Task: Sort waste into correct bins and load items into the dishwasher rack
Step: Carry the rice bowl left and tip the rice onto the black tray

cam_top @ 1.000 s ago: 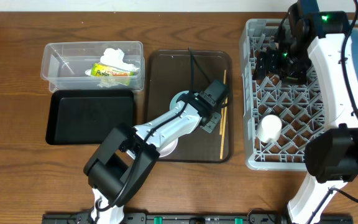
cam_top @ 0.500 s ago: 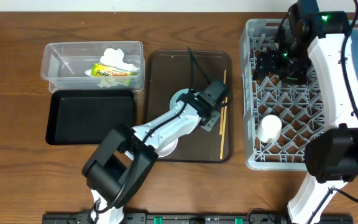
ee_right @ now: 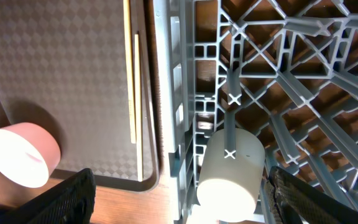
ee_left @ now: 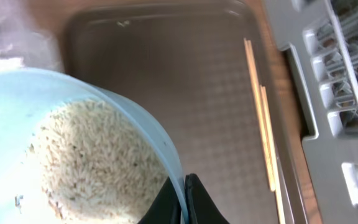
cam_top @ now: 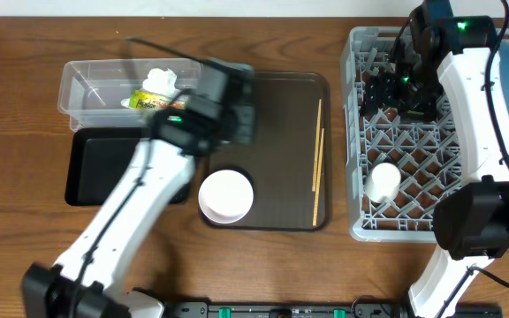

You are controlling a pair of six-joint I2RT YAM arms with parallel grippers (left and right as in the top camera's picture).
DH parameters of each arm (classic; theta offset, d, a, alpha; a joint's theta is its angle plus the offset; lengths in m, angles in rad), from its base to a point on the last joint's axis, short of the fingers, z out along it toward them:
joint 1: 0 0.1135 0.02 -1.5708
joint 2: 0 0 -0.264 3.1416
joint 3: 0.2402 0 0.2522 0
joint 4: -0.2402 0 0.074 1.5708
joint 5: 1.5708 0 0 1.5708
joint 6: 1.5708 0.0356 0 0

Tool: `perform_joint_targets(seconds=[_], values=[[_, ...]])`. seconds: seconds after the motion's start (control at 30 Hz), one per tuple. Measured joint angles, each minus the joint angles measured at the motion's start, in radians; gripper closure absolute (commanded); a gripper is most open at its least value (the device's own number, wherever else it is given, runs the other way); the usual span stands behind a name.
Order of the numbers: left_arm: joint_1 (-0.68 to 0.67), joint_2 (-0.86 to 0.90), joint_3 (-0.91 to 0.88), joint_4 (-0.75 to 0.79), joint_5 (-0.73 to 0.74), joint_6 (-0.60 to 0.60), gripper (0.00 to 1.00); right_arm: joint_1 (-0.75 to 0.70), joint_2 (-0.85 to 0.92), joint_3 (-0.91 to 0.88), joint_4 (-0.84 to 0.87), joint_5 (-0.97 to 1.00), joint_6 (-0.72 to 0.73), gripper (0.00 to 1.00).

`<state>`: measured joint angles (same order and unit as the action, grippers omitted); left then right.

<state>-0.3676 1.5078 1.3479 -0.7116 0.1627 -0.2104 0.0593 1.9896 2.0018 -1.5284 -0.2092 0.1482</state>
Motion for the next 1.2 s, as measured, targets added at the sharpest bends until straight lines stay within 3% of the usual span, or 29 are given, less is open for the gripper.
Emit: perform_joint_targets(seconds=[0.23, 0.67, 1.0, 1.2], values=[[0.334, -0.005, -0.007, -0.138, 0.243, 0.046, 0.94, 0.0, 0.0, 0.0, -0.003, 0.0, 0.0, 0.15], [0.798, 0.047, -0.122, -0.156, 0.819, 0.285, 0.94, 0.023, 0.0, 0.0, -0.002, 0.0, 0.0, 0.14], [0.953, 0.282, -0.163, -0.156, 1.235, 0.365, 0.94, 0.043, 0.0, 0.0, -0.001, 0.001, 0.0, 0.15], [0.977, 0.377, -0.163, -0.164, 1.337, 0.368, 0.94, 0.043, 0.0, 0.0, -0.001, 0.001, -0.002, 0.15]])
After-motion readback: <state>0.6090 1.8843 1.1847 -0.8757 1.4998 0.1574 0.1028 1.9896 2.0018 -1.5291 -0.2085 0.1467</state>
